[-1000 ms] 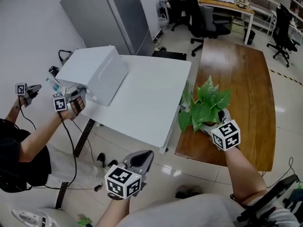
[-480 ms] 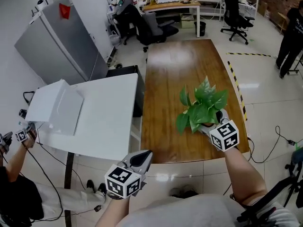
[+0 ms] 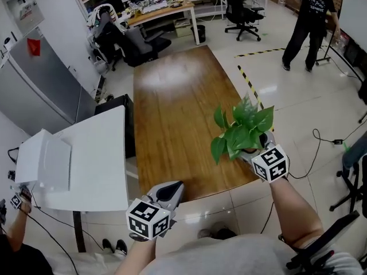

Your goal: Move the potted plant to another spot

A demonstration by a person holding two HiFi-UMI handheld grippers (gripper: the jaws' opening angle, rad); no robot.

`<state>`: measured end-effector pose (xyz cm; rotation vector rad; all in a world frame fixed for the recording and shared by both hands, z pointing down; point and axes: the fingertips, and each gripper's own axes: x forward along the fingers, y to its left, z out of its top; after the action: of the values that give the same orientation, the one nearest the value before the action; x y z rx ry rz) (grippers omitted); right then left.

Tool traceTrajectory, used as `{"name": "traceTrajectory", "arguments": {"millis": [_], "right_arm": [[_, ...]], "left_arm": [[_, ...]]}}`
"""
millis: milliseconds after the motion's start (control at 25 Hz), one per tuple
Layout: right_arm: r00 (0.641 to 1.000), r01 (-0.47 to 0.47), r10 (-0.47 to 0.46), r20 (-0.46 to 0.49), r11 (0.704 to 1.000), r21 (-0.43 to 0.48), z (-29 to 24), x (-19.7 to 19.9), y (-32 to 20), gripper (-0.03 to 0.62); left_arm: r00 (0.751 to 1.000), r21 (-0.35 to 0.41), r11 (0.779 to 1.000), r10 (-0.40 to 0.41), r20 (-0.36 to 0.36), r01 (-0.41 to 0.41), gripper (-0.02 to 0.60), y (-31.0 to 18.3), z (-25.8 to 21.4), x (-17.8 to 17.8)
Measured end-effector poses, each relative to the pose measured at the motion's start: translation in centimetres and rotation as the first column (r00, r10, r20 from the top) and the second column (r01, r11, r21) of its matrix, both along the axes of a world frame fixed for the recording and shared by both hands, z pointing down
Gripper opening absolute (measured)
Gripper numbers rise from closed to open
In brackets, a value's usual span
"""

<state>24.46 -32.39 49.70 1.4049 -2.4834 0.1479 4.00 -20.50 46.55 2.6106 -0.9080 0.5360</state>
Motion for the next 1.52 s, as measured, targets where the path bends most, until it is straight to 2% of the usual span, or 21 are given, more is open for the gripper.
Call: {"name": "traceTrajectory", "arguments": {"millis": [280, 440, 680, 1080, 1280, 1520], "right_arm": [[0.998, -0.069, 0.069, 0.004, 0.998, -0.015, 1.1, 5.0, 1.6, 0.456], [0.996, -0.093, 0.093, 0.004, 0.995, -0.031, 1.9, 6.5, 2.0, 0.456], [0.996, -0.09, 0.09, -0.004, 0.994, -0.064, 4.0, 6.0, 1.2, 0.457], [0.997, -0.075, 0.074, -0.012, 0.987, -0.143, 9.2, 5.2, 0.6, 0.457], [0.998, -0.059, 0.058, -0.009, 0.986, -0.156, 11.4, 4.2, 0.3, 0.458], [0.999, -0.036, 0.033, -0.021, 0.99, -0.14, 11.6, 3.8, -0.3, 0.457]], "left_arm": [[0.997, -0.007, 0.997, 0.077, 0.006, -0.077, -0.003, -0.2, 0.4, 4.4], [0.995, -0.015, 0.995, 0.1, 0.006, -0.1, -0.003, -0.6, 0.6, 5.6], [0.995, -0.021, 0.995, 0.1, -0.011, -0.1, -0.003, -1.6, 1.2, 5.5], [0.999, -0.065, 0.997, 0.048, -0.014, -0.049, -0.003, -2.9, 3.0, 4.1], [0.999, -0.076, 0.997, 0.031, -0.018, -0.033, -0.003, -3.8, 4.3, 3.2], [1.0, -0.093, 0.995, 0.026, -0.007, -0.027, -0.003, -4.4, 4.8, 2.9]]}}
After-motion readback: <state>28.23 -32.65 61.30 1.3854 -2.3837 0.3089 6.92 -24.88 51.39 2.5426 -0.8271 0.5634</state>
